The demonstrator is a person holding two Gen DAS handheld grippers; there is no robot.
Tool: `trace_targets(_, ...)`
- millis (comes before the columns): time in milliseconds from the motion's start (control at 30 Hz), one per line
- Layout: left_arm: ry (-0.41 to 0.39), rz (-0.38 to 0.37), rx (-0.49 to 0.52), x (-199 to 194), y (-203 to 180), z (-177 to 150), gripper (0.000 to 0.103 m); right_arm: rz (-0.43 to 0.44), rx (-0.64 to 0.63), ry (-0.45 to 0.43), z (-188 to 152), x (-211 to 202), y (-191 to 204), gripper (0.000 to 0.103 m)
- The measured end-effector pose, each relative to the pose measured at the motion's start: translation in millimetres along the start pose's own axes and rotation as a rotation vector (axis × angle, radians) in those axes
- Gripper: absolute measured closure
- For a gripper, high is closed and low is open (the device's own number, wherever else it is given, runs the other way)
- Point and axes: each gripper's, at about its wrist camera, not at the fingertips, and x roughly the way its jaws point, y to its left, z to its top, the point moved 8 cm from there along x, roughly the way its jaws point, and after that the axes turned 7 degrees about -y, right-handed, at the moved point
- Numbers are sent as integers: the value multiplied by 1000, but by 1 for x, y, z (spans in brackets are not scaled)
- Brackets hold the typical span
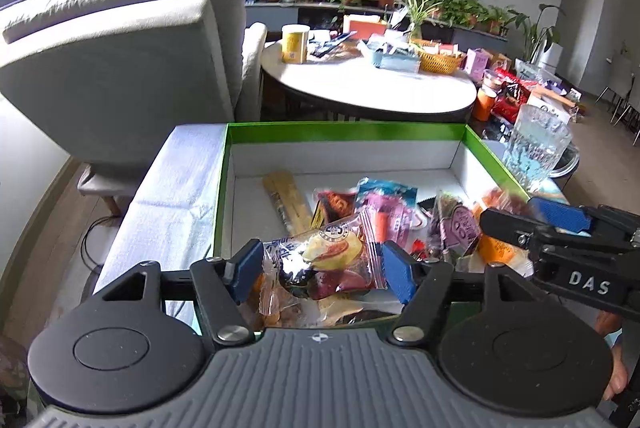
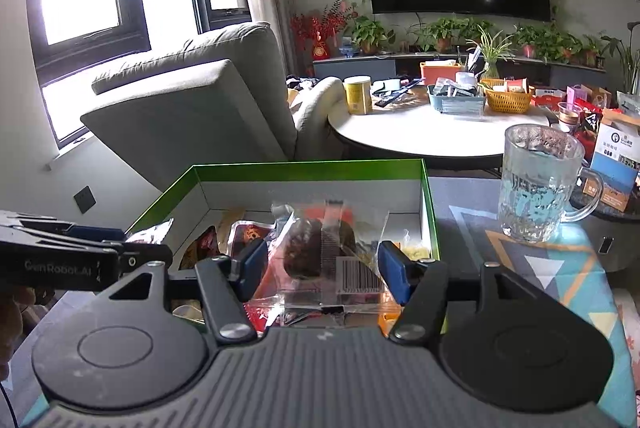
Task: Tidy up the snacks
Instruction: 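Lower the cake pack and meat pack into the green box and open both tools, then grasp the orange peanut bag with the left tool while the right grasps a tan biscuit pack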
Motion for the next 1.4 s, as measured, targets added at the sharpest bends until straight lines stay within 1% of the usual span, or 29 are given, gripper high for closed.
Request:
trace_targets(133, 7, 14, 1, -1, 3, -4, 40, 0, 20, -3, 0, -3, -3, 58)
trace_targets(400, -11, 14, 4, -10, 5, -3, 40, 1, 41, 1, 2, -12, -7, 58)
trace_targets(567, -10, -17, 20, -20, 0, -8, 40, -3, 47, 17, -4, -24, -13, 58)
trace_targets(700, -4, -58, 35, -34, -11, -22, 40, -25, 18, 22, -14, -38, -18, 58)
trace_targets(767, 12, -94, 34, -43, -17, -36, 40, -21, -2, 38, -22, -45, -15, 58)
trace_targets(833, 48, -139, 46, -50, -24, -52, 40, -5, -28, 54, -32, -52, -12, 58)
trace_targets(933, 73, -165, 94, -61, -32, -71, 40, -4, -76, 85, -46, -60, -13, 58)
trace_targets(1000, 68, -181, 121, -71, -37, -77, 40, -21, -99, 99, -54, -64, -17, 58)
trace_targets(1100, 47, -239, 139, -86, -46, -81, 40, -40, -87, 127, -69, -68, -29, 58)
trace_targets(1167, 39, -297, 155, -96, -56, -85, 40, -47, -42, 139, -77, -71, -38, 58)
trace_targets(1267, 45, -425, 182, -114, -75, -91, 40, -47, 46, 153, -87, -71, -49, 58)
trace_targets(1333, 53, -510, 217, -127, -87, -95, 40, -54, 102, 164, -92, -73, -53, 58)
trace_targets(1400, 56, -570, 257, -140, -98, -103, 40, -38, 144, 164, -95, -76, -53, 58)
